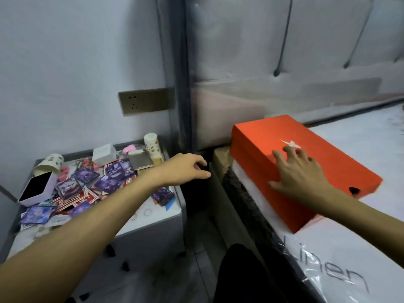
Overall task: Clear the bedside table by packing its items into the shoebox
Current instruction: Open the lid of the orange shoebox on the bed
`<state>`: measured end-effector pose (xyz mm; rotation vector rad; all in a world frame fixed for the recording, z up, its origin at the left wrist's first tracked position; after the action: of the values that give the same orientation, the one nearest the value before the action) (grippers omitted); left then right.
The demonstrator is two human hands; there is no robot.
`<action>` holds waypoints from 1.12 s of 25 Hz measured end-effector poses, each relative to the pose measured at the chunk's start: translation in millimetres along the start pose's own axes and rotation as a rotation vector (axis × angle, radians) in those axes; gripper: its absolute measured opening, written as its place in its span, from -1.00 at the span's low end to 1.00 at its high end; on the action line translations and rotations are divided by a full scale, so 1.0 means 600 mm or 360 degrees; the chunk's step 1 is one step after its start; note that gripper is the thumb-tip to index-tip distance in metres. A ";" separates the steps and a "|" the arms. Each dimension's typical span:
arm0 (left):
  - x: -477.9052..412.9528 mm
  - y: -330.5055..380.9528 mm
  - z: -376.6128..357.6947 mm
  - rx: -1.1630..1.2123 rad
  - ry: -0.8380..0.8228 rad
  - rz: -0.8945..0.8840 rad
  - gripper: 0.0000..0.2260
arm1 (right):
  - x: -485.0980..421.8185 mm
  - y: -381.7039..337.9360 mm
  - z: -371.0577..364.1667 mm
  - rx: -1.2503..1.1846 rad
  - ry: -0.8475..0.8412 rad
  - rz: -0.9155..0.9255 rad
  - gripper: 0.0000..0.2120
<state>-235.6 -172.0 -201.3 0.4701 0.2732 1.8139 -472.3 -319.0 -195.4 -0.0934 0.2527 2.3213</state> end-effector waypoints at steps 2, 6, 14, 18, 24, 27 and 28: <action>-0.017 0.038 -0.027 0.0088 0.0025 0.0000 -0.62 | 0.039 0.030 -0.039 0.0024 -0.0062 -0.0069 -0.20; -0.058 0.087 -0.085 0.0001 0.0034 -0.0038 -0.60 | 0.054 0.029 -0.078 0.0004 -0.0030 -0.0072 -0.26; -0.147 0.179 -0.123 0.0435 0.0183 0.0003 -0.41 | 0.024 0.070 0.018 -0.0167 0.0071 -0.0040 -0.55; -0.178 0.249 -0.147 0.0295 0.0296 0.0062 -0.42 | 0.008 0.103 0.108 -0.0306 0.0248 -0.0060 -0.53; -0.184 0.266 -0.150 0.0152 0.0150 0.0230 -0.72 | 0.041 0.307 0.193 -0.0505 0.1116 -0.0566 -0.56; -0.180 0.281 -0.147 0.0174 0.0139 0.0161 -0.84 | 0.045 0.437 0.119 -0.1209 0.1200 -0.1082 -0.55; -0.179 0.284 -0.146 0.0180 0.0129 0.0158 -0.83 | 0.040 0.456 0.071 -0.1508 0.1086 -0.1202 -0.54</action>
<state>-396.8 -319.3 -227.2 0.4975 0.4160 1.9241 -686.4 -477.2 -115.3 -1.2223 -0.4979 1.4016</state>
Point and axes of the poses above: each hand's wrist, its own x-axis away from the middle knuckle, its own z-axis out of the back of the hand, y = z × x, the point moved 3 cm from there along -x, towards the middle knuckle, and after that the axes turned 8 degrees about -x, right-handed, at the moved point
